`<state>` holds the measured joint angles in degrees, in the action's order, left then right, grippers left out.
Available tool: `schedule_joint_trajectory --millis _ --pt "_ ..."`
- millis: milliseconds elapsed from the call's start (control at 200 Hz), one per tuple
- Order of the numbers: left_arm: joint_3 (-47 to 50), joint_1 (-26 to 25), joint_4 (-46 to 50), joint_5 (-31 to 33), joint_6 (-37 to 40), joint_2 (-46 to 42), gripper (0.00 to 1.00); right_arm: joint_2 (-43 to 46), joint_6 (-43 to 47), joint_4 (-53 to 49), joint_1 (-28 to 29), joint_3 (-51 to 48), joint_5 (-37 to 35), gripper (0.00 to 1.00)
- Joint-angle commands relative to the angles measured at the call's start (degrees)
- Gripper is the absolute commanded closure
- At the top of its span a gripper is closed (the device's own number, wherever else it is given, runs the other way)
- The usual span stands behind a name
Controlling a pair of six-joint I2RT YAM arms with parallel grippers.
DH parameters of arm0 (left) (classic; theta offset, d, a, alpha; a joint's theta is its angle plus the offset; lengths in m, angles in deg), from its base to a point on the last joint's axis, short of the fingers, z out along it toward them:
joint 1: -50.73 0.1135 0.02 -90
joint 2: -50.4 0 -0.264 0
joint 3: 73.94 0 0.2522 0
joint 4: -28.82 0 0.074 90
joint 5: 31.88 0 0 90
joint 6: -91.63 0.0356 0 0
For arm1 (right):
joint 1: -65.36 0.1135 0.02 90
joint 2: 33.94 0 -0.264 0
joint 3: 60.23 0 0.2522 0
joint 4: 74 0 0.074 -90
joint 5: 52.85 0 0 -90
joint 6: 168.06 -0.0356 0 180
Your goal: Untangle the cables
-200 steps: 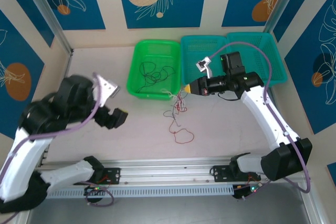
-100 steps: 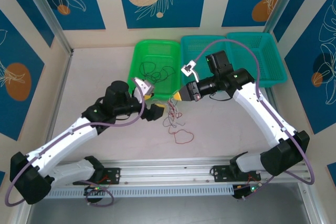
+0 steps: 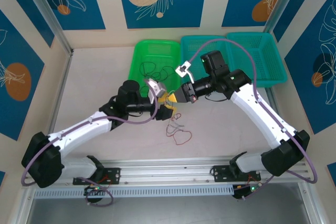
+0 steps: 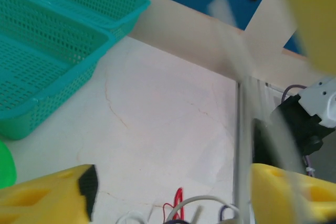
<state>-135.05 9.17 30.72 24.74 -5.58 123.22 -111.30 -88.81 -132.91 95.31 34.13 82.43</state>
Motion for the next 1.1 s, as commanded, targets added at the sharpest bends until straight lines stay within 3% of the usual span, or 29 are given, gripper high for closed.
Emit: schedule_joint_trajectory --millis 0,80,160,375,580,870,900,985,1050,1095 --pt "0.49 -0.61 -5.34 4.41 -0.41 1.78 0.44 1.51 -2.98 3.33 0.28 0.85 1.35 1.00" --pt "1.23 -0.60 -5.20 10.10 -2.03 2.97 0.63 3.32 -5.31 6.70 0.11 -0.88 -0.65 1.00" --pt "2.74 -0.54 -5.43 16.77 -4.71 3.73 0.72 6.16 -8.88 11.72 -0.44 -3.99 -2.54 1.00" --pt "7.42 -0.59 -2.93 30.63 -10.75 4.98 0.76 14.72 -18.80 24.45 -3.28 -11.81 -9.46 1.00" --pt "11.51 -0.40 4.69 41.12 -17.34 6.21 0.75 17.22 -23.46 27.29 -6.76 -10.70 -11.16 1.00" --pt "16.60 -0.30 6.31 43.46 -21.88 6.29 0.76 19.61 -24.75 27.80 -8.68 -9.80 -17.74 1.00" --pt "16.89 -0.31 5.26 42.57 -20.85 5.67 0.81 19.63 -23.97 26.37 -8.54 -9.84 -18.86 1.00" --pt "18.01 -0.28 0.43 39.99 -18.90 3.90 0.81 18.10 -16.60 17.62 -6.29 -9.20 -25.80 1.00" --pt "18.53 -0.28 -2.67 37.41 -16.88 2.89 0.81 15.84 -9.11 11.30 -2.88 -9.64 -30.58 0.91" --pt "18.52 -0.23 -3.18 36.07 -15.80 2.16 0.81 14.21 -6.45 9.27 -0.80 -11.38 -32.96 0.76"
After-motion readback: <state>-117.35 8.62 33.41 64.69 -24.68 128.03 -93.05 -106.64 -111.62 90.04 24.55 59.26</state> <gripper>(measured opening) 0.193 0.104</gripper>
